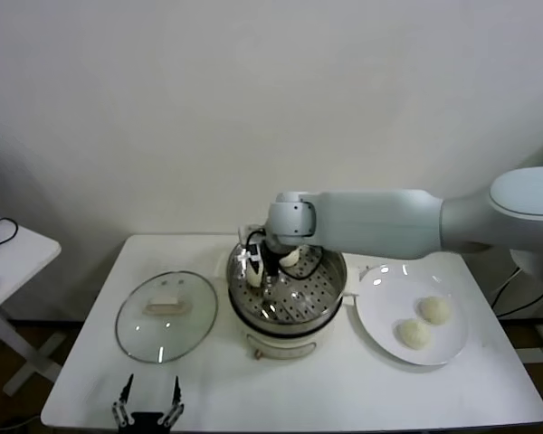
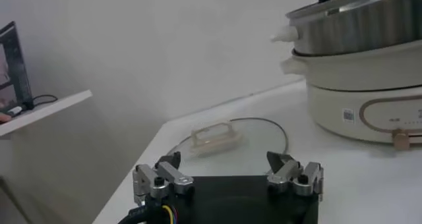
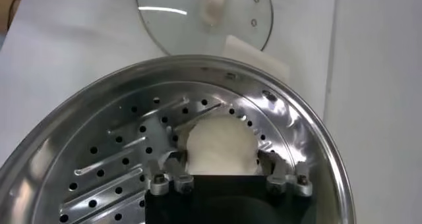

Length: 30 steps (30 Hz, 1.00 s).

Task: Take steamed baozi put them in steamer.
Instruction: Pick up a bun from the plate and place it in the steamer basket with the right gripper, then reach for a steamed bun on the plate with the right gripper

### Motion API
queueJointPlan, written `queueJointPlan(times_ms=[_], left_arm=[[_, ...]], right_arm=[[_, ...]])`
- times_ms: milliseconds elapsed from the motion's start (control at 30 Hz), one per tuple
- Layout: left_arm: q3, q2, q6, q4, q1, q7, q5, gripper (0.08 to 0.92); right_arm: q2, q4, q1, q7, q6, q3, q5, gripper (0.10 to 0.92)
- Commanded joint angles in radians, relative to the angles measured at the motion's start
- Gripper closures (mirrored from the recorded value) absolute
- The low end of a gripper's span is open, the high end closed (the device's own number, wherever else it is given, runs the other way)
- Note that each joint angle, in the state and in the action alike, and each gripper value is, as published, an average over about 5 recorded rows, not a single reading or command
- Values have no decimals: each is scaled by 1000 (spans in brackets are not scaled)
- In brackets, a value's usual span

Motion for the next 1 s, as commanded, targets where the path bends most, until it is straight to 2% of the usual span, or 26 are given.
queueJointPlan(times_ms=[33, 367, 600, 767, 1000], left_arm=[[-1, 0, 2, 1, 0, -3, 2, 177], [2, 4, 2, -7, 5, -5, 3, 177], [11, 5, 7, -16, 4, -10, 4, 177], [13, 4, 8, -18, 6, -14, 5, 177], [2, 2, 12, -32, 11, -23, 0, 177]], right_arm=[[-33, 12, 19, -19, 13, 0, 33, 214], [-340, 201, 361, -194, 139, -232, 48, 203], [-585, 309, 578, -270, 253, -501, -86, 203], [-725, 351, 521, -253, 270, -583, -201, 203], [-824, 242, 177, -238, 291, -384, -379, 203]])
